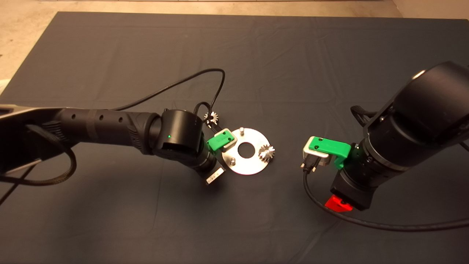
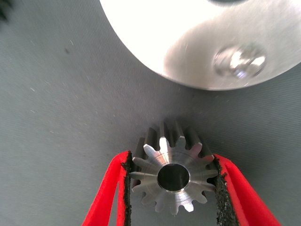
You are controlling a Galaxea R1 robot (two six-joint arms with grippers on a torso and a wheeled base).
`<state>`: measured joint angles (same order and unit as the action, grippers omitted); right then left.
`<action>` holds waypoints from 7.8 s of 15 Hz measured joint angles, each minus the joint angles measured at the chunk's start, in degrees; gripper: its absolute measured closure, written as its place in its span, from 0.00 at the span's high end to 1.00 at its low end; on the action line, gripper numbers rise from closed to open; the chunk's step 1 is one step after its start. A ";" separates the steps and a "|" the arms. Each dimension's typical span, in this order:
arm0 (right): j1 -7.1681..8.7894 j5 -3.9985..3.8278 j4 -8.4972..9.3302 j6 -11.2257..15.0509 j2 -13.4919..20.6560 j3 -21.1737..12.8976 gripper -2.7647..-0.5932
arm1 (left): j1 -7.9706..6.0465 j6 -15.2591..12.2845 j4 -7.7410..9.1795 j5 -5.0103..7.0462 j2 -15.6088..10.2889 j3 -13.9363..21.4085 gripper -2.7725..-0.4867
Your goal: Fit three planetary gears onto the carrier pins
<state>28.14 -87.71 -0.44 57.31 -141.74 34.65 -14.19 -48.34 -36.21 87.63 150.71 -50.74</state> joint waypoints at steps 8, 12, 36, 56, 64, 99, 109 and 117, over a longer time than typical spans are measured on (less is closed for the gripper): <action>0.00 0.01 0.00 0.01 0.01 0.00 0.74 | -4.76 0.00 5.93 -0.15 0.59 0.00 0.17; 0.00 0.00 0.00 0.00 -0.05 0.00 0.74 | -7.66 0.00 7.97 -0.12 1.00 0.00 0.17; 0.30 0.00 0.00 0.02 -0.14 0.00 0.74 | -9.95 -7.95 5.48 -0.12 10.31 1.88 0.16; 0.30 0.00 0.00 0.02 -0.10 0.00 0.74 | -4.68 -4.85 -0.67 0.00 9.62 2.08 0.16; 0.35 0.00 0.00 0.02 -0.01 -0.36 0.74 | -3.97 -3.21 -2.26 0.11 8.68 1.46 0.16; 2.56 0.00 0.00 0.02 0.03 -1.00 0.74 | -0.69 1.49 -5.65 0.05 7.01 0.24 0.16; 3.01 0.00 0.00 0.01 0.03 -1.00 0.74 | -0.57 2.57 -5.85 -1.01 5.90 0.37 0.16; 3.01 -0.05 0.02 0.00 0.14 -1.07 0.74 | 0.22 4.13 -6.92 -1.61 4.33 0.24 0.16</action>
<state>31.15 -87.76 -0.41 57.31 -141.59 33.57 -13.97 -44.20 -43.13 86.02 155.04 -50.49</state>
